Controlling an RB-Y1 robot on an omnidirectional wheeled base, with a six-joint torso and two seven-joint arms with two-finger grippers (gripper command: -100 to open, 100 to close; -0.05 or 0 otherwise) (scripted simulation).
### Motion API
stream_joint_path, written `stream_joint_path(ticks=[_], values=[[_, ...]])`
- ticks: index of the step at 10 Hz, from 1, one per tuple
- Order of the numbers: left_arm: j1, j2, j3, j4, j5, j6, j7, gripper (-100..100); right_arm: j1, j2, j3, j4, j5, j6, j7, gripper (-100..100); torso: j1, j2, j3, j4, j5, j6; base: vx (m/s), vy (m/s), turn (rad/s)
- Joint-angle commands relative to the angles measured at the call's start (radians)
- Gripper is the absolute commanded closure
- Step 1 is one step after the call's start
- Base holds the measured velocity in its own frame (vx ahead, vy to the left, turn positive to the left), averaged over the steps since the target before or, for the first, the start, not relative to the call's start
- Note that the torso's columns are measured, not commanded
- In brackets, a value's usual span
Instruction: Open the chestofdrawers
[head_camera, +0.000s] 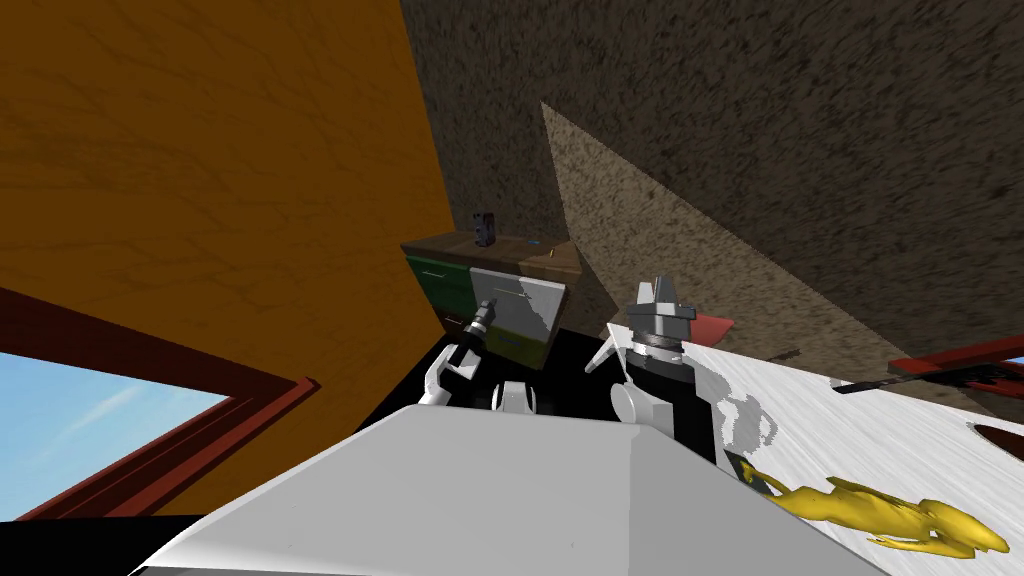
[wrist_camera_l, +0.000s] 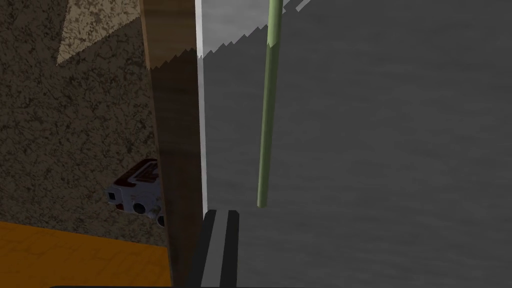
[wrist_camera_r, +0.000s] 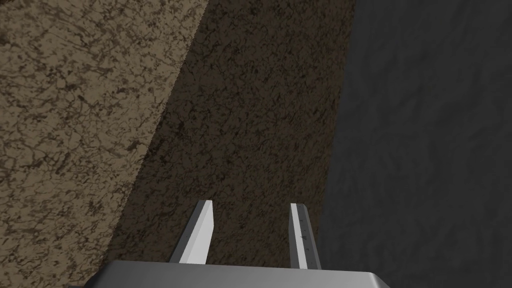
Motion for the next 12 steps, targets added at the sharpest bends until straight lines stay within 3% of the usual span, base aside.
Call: stream_joint_path(ticks=[1,5,7,8,9,10,12], values=[[-0.005,-0.006,0.005,0.020,0.003,-0.009,-0.003,-100,0.000,0.000,0.000,0.000,0.000,0.000,0.000,0,-0.001,-0.007,-0.004,-0.002,0.000,0.000,0.071,-0.012,-0.033],[-0.017,-0.017,0.016,0.064,0.009,-0.030,-0.010,-100,0.001,0.000,0.000,0.000,0.000,0.000,0.000,0,-0.001,-0.002,-0.001,-0.001,0.000,0.000,0.160,-0.036,-0.022],[-0.021,-0.012,0.014,0.034,0.006,0.002,-0.004,-100,0.001,0.000,0.000,0.000,0.000,0.000,0.000,0,0.002,0.006,0.003,0.001,0.000,0.000,0.075,-0.020,-0.007],[-0.017,-0.012,0.014,0.041,0.007,-0.013,-0.006,-100,0.001,0.000,0.000,0.000,0.000,0.000,0.000,0,0.001,0.003,0.002,0.001,0.000,0.000,0.047,-0.014,-0.002],[-0.017,-0.012,0.014,0.039,0.007,-0.009,-0.005,100,0.000,0.000,0.000,0.000,0.000,0.000,0.000,0,0.001,0.002,0.001,0.000,0.000,0.000,0.007,-0.002,0.001],[-0.002,0.026,-0.004,0.015,0.016,-0.014,0.015,100,0.000,0.000,0.000,0.000,0.000,0.000,0.000,0,0.001,0.002,0.001,0.000,0.000,0.000,-0.028,-0.023,0.153],[0.013,0.063,-0.021,-0.011,0.025,-0.018,0.035,100,0.000,0.000,0.000,0.000,0.000,0.000,0.000,0,0.001,0.005,0.002,0.004,0.000,-0.003,-0.051,-0.044,0.154]])
